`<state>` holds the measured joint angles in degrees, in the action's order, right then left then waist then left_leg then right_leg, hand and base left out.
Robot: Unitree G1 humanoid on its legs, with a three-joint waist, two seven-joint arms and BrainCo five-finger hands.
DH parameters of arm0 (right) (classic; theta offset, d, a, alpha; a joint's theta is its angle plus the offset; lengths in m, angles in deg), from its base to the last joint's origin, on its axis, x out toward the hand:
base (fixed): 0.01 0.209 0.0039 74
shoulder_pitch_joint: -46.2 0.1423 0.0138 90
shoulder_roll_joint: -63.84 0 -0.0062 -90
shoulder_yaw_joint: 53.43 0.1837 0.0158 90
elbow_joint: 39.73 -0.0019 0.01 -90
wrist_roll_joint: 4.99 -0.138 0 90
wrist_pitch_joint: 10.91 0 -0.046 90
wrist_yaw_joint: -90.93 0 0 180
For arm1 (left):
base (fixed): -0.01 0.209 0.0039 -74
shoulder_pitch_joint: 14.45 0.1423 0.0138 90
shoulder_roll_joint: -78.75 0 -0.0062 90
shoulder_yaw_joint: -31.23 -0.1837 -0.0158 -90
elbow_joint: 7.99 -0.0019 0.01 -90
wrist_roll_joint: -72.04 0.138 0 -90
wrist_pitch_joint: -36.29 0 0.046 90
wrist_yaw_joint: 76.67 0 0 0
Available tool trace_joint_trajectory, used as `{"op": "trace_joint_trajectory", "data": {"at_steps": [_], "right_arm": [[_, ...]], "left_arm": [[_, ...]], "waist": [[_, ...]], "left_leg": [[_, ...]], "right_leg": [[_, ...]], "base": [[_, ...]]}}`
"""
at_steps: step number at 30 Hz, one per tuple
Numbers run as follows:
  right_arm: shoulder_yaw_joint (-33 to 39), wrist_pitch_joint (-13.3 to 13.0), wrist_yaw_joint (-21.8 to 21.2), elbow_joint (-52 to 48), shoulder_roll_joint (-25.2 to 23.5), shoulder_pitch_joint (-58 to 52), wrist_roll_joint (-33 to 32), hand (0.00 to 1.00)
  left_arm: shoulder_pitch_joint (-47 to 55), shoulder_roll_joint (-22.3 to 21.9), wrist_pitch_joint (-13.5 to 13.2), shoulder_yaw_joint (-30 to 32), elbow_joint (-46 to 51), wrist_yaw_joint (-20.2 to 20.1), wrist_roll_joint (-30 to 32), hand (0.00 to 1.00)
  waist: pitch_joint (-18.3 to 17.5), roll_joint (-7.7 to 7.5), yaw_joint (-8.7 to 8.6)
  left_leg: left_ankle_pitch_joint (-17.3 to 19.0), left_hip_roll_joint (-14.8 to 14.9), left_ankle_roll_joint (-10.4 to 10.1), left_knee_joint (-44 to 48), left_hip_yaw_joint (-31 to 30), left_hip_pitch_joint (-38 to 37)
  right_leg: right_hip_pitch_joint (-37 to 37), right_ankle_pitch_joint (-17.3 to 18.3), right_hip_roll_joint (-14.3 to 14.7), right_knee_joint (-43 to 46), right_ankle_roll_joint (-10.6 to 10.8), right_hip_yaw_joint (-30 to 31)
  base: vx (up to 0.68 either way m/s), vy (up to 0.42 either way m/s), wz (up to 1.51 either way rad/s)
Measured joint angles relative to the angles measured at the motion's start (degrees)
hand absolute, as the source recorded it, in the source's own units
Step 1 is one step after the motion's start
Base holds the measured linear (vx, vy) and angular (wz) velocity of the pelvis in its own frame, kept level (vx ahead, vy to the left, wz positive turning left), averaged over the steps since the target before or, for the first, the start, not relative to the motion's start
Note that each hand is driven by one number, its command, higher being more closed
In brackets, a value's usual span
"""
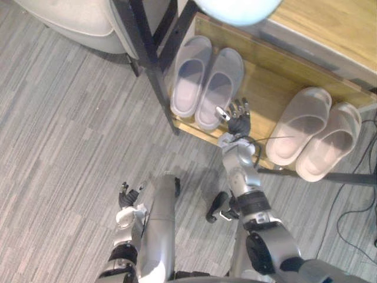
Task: Organize the slippers on the shoe rack
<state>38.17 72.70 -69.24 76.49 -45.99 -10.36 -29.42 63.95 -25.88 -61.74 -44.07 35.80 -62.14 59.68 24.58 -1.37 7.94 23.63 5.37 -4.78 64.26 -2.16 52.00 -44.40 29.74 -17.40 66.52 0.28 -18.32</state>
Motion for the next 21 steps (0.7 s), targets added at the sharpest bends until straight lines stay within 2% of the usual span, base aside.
{"op": "trace_joint_trajectory", "data": {"at_steps": [3, 4, 10, 15, 17, 21], "right_arm": [[-0.36, 0.89, -2.00, -0.40, 1.21, -5.69, 3.80, 0.00], [-0.81, 1.11, -2.55, -0.66, 1.75, -7.19, 4.69, 0.00], [-3.32, 1.59, -5.38, -7.97, 2.92, -19.36, 11.89, 0.00], [-7.49, 1.65, -8.89, -6.71, 2.66, -27.58, 18.77, 0.00], [-8.73, 1.71, -10.39, -3.26, 3.07, -29.42, 21.94, 0.00], [-8.78, 2.50, -12.60, 5.73, 5.21, -32.56, 29.10, 0.00]], "left_arm": [[0.97, -0.34, -0.05, -0.11, -0.08, -0.84, 0.01, 0.00], [1.43, -0.51, -0.14, -0.43, -0.04, -1.24, 0.00, 0.00], [5.19, 0.40, -0.31, -4.71, -0.12, -2.84, 1.41, 0.00], [6.80, 3.70, -0.11, -11.46, -3.86, -5.00, 3.45, 0.00], [7.68, 4.29, 0.08, -12.50, -5.56, -6.00, 4.45, 0.00], [10.08, 3.78, 0.66, -14.82, -7.55, -7.31, 6.45, 0.00]], "waist": [[0.04, -0.04, -0.80], [0.05, -0.07, -1.12], [-0.02, -0.84, -2.50], [-4.10, -3.60, -3.75], [-5.90, -4.31, -4.88], [-10.15, -3.04, -5.45]], "left_leg": [[-0.82, 0.29, 0.25, -3.70, 0.45, -4.57], [-1.17, 0.38, 0.39, -5.21, 0.97, -6.07], [-6.02, 1.30, 1.22, -20.75, 4.85, -20.45], [-11.78, 0.93, 0.90, -36.02, 7.47, -30.08], [-13.60, 0.41, 0.86, -40.85, 8.14, -33.98], [-16.63, -0.35, 0.76, -50.46, 10.26, -41.90]], "right_leg": [[4.50, -1.40, 0.71, -4.26, 0.76, -0.46], [5.85, -2.26, 0.83, -5.91, 0.28, -0.55], [18.32, -9.81, 3.46, -22.41, 1.13, -0.71], [26.66, -16.18, 6.02, -37.75, 1.63, -1.38], [29.84, -17.91, 6.50, -42.26, 2.12, -1.25], [36.76, -22.05, 8.02, -52.02, 3.11, -0.81]], "base": [[0.05, -0.012, -0.06], [0.04, 0.017, -0.17], [0.06, 0.045, -0.22], [0.10, 0.015, -0.10], [0.14, 0.018, -0.11], [0.14, 0.022, -0.20]]}}
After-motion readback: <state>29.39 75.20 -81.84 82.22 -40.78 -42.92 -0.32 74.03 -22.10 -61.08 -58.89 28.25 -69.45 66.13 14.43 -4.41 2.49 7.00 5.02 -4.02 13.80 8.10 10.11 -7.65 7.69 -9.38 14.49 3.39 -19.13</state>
